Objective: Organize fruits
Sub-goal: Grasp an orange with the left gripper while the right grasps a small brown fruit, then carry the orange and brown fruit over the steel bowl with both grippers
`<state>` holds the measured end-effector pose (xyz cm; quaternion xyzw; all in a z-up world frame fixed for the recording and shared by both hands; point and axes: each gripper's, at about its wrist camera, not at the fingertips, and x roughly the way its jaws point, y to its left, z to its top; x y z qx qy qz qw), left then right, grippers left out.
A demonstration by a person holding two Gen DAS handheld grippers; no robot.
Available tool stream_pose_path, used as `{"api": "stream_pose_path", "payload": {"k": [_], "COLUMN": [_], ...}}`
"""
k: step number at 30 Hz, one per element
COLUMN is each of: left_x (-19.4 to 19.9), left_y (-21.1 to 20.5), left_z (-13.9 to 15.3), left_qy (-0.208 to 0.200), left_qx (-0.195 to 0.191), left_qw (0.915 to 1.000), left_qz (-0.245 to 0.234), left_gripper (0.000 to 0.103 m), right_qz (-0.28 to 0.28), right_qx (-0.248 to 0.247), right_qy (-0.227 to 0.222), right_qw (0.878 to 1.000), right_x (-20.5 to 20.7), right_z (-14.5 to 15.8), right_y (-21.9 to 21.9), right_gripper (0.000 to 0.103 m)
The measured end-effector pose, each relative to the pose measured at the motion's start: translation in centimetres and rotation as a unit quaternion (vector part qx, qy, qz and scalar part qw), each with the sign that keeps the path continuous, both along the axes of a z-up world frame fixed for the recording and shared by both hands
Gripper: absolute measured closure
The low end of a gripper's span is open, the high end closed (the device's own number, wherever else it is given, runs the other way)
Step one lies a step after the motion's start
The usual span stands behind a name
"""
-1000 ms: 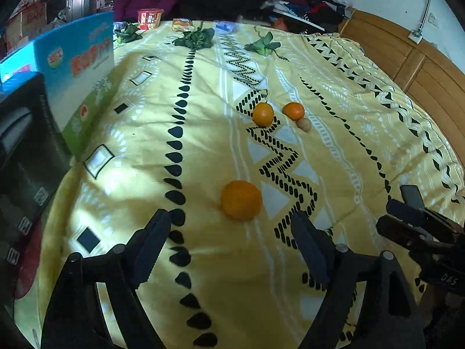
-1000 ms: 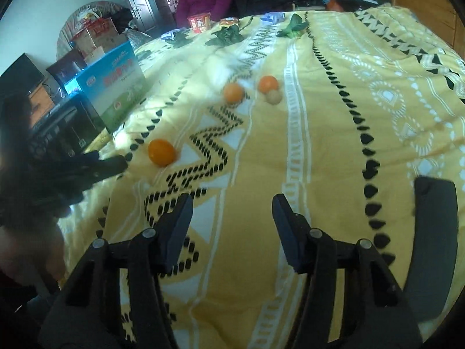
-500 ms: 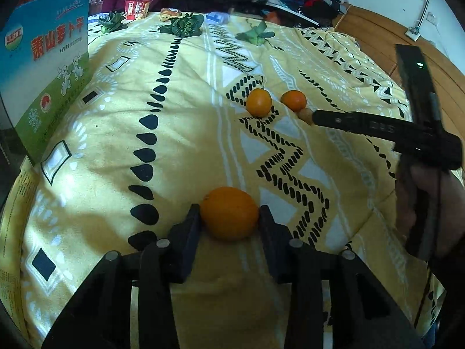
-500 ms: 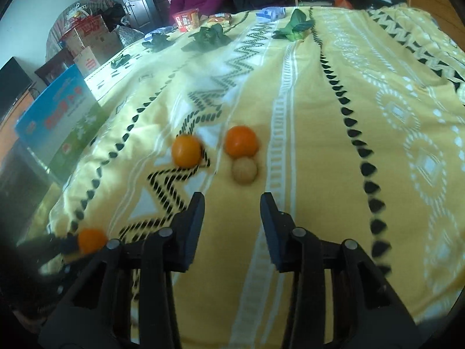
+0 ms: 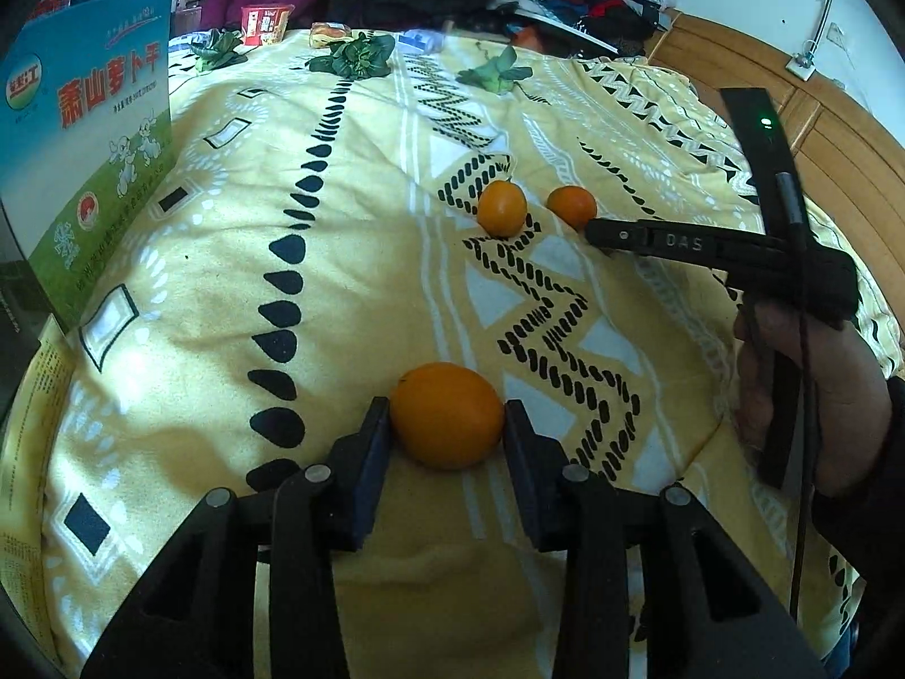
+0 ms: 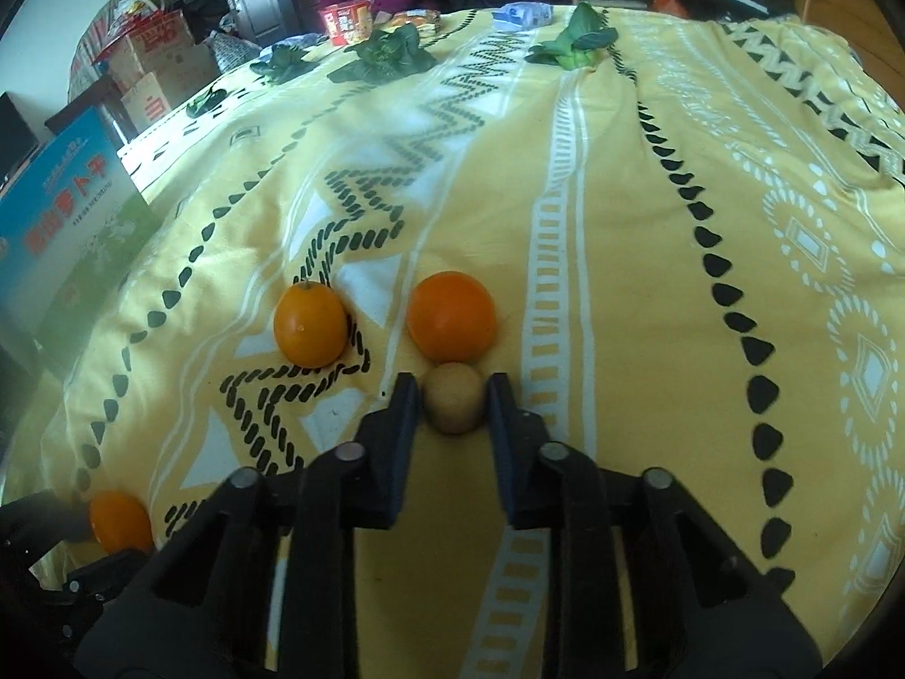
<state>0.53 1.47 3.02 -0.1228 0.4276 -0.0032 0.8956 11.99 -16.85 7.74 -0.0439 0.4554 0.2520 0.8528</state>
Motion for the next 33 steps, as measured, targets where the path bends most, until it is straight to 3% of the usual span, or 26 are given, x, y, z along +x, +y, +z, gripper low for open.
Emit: {"api": "stream_pose_path", "payload": {"k": [5,9,14,18,25,33], "left_x": [-1.1,-2.8,-6.4,-10.6,-18.7,-26.9], "left_y": [0.6,2.1,6.5,12.2,22.4,32.5], "left_z": [3.5,8.9,16.4,20.4,23.3,22.3], "left_qy": [-0.027,-0.077,-0.146,-0.175,-0.186,-0.169], "left_qx": [0.006,0.009,0.022,0.043,0.073,0.080], "left_qw": [0.9995,0.9966,0.9860,0.9735,0.9464,0.9138], "left_qz": [0.013,0.029,0.078,0.141,0.254,0.361], "left_gripper": [0.063,0.063,0.063,0.063,0.063,0.063], "right_qz": [0.000,0.024,0.075,0.122,0.212,0.305], "right_qx": [0.018,0.021,0.031,0.041,0.050,0.049], "right_qy": [-0.024,-0.055,-0.098,-0.119,-0.134,-0.133], "right_qw": [1.000,0.998,0.992,0.984,0.967,0.942], "right_x": [-2.9,-5.5,-8.7,-11.9,-18.3,-25.5], "right_z": [3.7,8.2,14.3,17.8,20.9,21.9], "right_y": [-0.6,0.9,5.7,11.1,22.1,33.2], "right_gripper": [0.079,0.079,0.079,0.079,0.079,0.079]}}
